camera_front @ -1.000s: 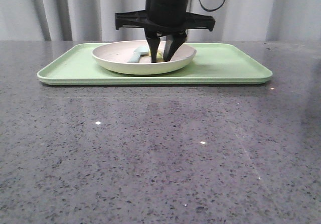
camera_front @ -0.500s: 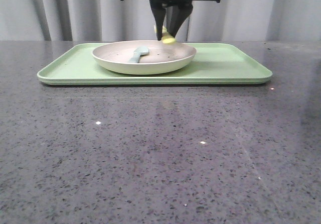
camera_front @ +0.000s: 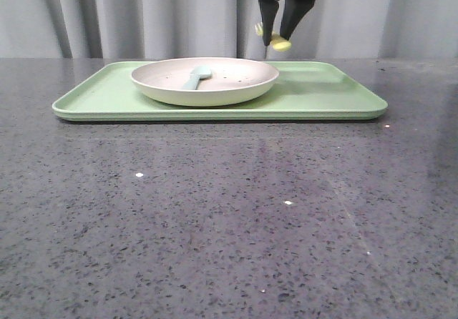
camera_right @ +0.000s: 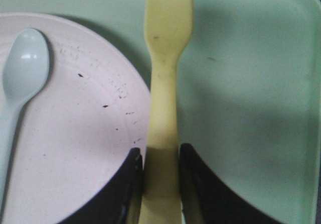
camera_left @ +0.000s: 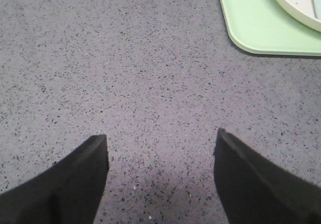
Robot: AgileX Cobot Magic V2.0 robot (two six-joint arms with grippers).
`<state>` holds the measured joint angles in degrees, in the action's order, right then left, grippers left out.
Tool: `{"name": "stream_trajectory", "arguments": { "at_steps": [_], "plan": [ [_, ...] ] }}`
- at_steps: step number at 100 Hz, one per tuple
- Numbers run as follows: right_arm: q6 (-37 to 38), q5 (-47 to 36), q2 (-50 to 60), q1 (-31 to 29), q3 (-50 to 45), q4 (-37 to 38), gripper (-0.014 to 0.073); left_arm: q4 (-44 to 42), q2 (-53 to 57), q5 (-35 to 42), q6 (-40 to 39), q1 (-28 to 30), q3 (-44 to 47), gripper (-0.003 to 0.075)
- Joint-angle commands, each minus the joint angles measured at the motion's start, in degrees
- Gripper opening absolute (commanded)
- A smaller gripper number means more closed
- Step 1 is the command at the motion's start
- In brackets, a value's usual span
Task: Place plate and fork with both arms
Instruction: 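Lift the yellow fork out of the plate with the right gripper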
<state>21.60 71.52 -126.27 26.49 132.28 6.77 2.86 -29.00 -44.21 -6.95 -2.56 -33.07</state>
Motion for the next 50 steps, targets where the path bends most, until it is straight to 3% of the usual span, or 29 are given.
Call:
{"name": "stream_trajectory", "arguments": {
  "at_steps": [1,50],
  "plan": [
    [-1.1,4.4,4.6,-1.3,1.8,1.3,0.0000,0.1,-0.2,3.3,-0.4,0.1,-1.5,0.0438],
    [-3.9,5.6,4.6,-2.4,1.4,1.0,0.0000,0.1,-0.2,3.5,-0.4,0.1,-1.5,0.0438]
  ]
}}
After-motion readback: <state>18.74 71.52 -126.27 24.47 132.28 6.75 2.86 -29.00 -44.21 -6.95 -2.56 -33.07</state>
